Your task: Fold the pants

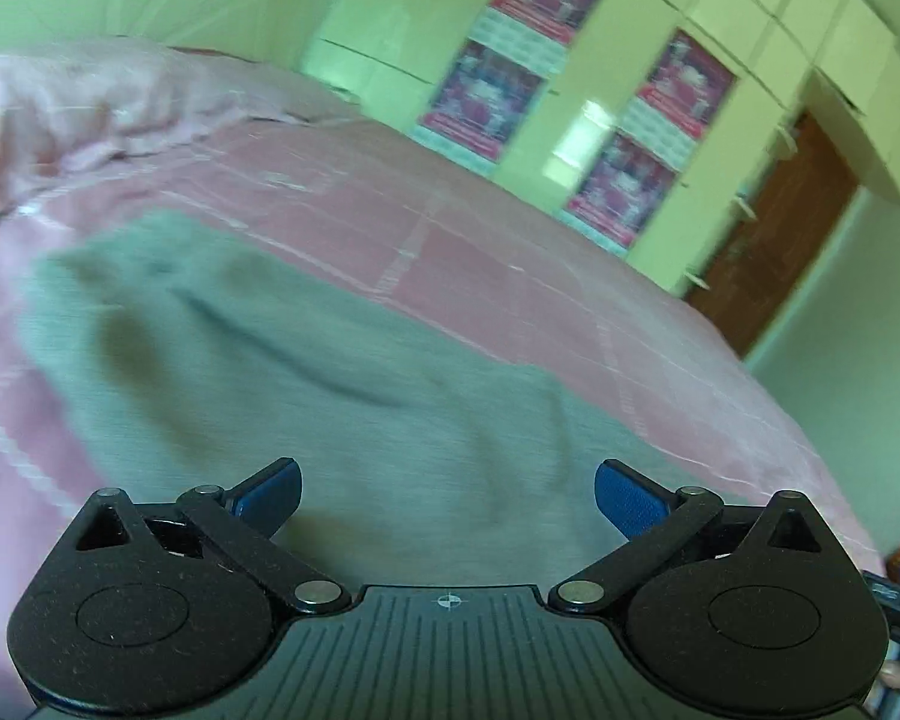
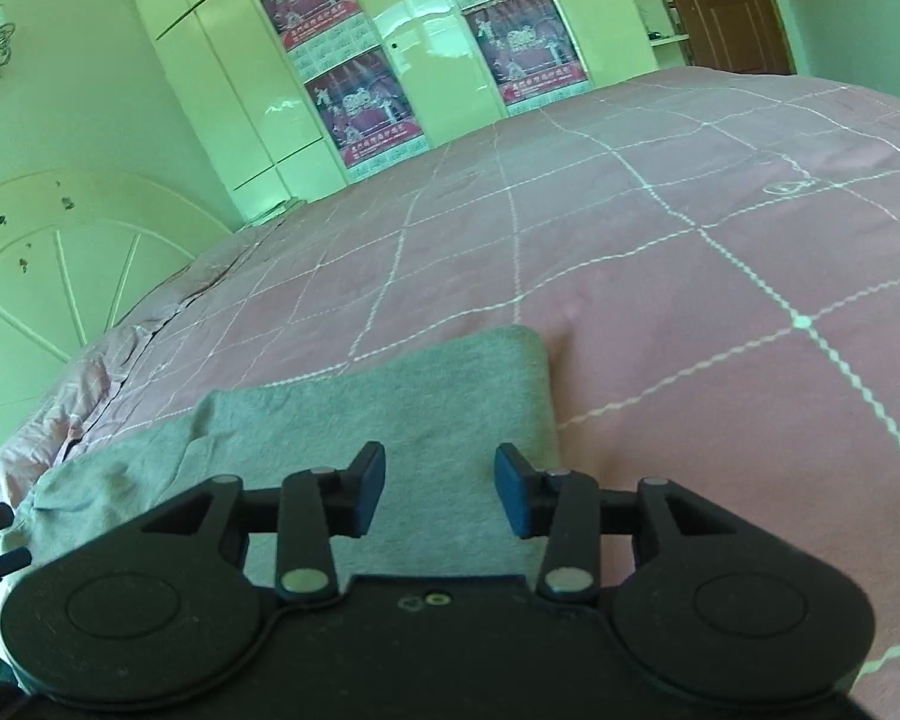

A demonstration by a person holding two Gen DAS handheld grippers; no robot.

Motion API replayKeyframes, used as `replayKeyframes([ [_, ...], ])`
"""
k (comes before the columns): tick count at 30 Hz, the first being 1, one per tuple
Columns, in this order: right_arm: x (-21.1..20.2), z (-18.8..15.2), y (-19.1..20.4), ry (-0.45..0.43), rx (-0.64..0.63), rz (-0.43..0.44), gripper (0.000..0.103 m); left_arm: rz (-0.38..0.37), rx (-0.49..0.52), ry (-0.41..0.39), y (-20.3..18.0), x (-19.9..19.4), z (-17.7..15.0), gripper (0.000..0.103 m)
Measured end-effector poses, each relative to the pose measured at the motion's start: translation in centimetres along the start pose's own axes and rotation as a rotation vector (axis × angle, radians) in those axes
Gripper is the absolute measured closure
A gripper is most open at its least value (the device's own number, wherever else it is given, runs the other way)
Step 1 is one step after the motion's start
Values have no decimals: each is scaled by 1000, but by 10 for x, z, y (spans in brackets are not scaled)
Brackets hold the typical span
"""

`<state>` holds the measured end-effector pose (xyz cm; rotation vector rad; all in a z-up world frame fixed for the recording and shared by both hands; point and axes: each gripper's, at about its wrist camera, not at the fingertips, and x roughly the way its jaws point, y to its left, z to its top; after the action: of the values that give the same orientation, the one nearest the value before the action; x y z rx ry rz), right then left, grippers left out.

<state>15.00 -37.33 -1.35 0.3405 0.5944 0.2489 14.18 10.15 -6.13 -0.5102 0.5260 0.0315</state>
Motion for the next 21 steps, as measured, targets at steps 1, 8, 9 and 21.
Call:
replayKeyframes([
  [1, 1, 1, 6, 1, -8, 9, 69, 19, -28, 1, 13, -2, 2, 0],
  [8, 0, -7, 38, 30, -71, 39, 67, 50, -83, -36, 44, -5, 6, 0],
  [9, -1, -8, 42, 31, -76, 38, 65, 50, -76, -39, 43, -5, 5, 0],
  [21, 7, -19, 81, 74, -139, 60, 65, 80, -118, -30, 67, -9, -7, 0],
])
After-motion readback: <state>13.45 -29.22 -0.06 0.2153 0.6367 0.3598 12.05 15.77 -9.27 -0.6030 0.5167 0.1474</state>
